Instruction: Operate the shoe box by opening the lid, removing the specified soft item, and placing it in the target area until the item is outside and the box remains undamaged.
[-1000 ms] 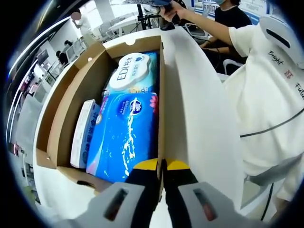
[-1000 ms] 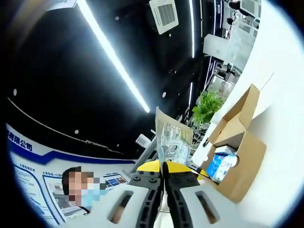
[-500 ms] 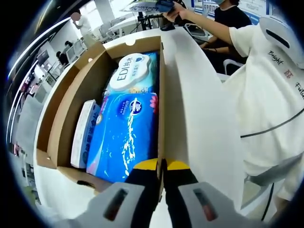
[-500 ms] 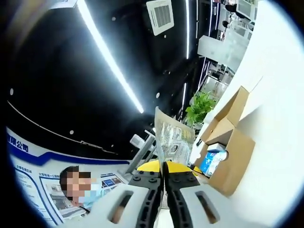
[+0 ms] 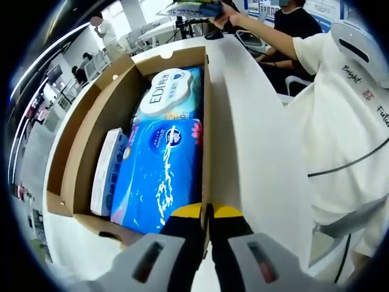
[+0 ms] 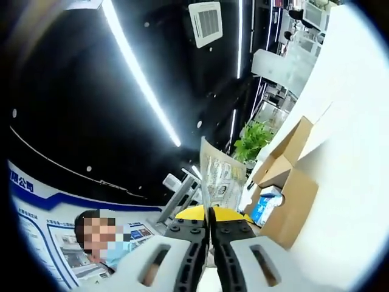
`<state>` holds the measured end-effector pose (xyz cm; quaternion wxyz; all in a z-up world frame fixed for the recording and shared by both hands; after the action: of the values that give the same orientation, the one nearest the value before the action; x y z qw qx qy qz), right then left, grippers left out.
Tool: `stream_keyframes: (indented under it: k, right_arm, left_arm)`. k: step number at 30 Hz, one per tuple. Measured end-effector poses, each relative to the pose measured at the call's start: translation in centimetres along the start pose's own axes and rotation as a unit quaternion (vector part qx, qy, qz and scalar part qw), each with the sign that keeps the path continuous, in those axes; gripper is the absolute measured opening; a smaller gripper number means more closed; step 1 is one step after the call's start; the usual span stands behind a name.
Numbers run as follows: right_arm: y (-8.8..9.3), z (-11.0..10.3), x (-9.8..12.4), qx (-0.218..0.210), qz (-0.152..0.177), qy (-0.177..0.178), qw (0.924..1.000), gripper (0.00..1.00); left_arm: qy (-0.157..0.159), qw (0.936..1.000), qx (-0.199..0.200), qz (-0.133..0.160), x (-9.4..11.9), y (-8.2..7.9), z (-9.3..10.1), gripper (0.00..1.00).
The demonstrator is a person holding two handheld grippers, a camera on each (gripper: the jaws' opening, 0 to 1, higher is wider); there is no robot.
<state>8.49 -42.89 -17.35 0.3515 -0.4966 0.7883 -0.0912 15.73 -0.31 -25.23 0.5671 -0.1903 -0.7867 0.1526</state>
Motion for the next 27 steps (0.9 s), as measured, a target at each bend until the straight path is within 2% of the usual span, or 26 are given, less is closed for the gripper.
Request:
stream_keyframes:
  k: [3, 10, 14, 27]
  right_arm:
    - [0.3, 0.5, 0.4, 0.005, -0.015, 0.031, 0.9994, 0.0]
    - [1.3, 1.1, 0.5, -0.003, -0.028, 0.038, 0.9989, 0.0]
    - [0.8, 1.2, 1.0, 0.0, -0.02, 0.044, 0.9988, 0.0]
    - [1.6, 2.0, 0.8, -0.008, -0.026, 0.06, 0.9978, 0.0]
  left_arm:
    - [-0.001, 1.0, 0.0, 0.001, 0.0, 0.0, 0.0, 0.02]
    - [-0.003, 1.0, 0.001, 0.001, 0.0, 0.0, 0.0, 0.03]
    - [-0.004, 1.0, 0.001, 0.001, 0.0, 0.1, 0.0, 0.03]
    - [-0.004, 1.0, 0.001, 0.002, 0.1, 0.1, -0.1, 0.03]
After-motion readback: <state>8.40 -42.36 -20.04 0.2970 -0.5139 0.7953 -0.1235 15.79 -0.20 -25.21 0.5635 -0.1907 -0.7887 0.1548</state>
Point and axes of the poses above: the point that each gripper's makers call its tool centre point, and the gripper's own axes: x roughly backward along the fingers, z roughly to its right, y roughly out of its underside, the point moved 7 cm from there along x, roughly backward along the fingers, and after that the axes turned 12 degrees about -y, right-handed, at the moved point
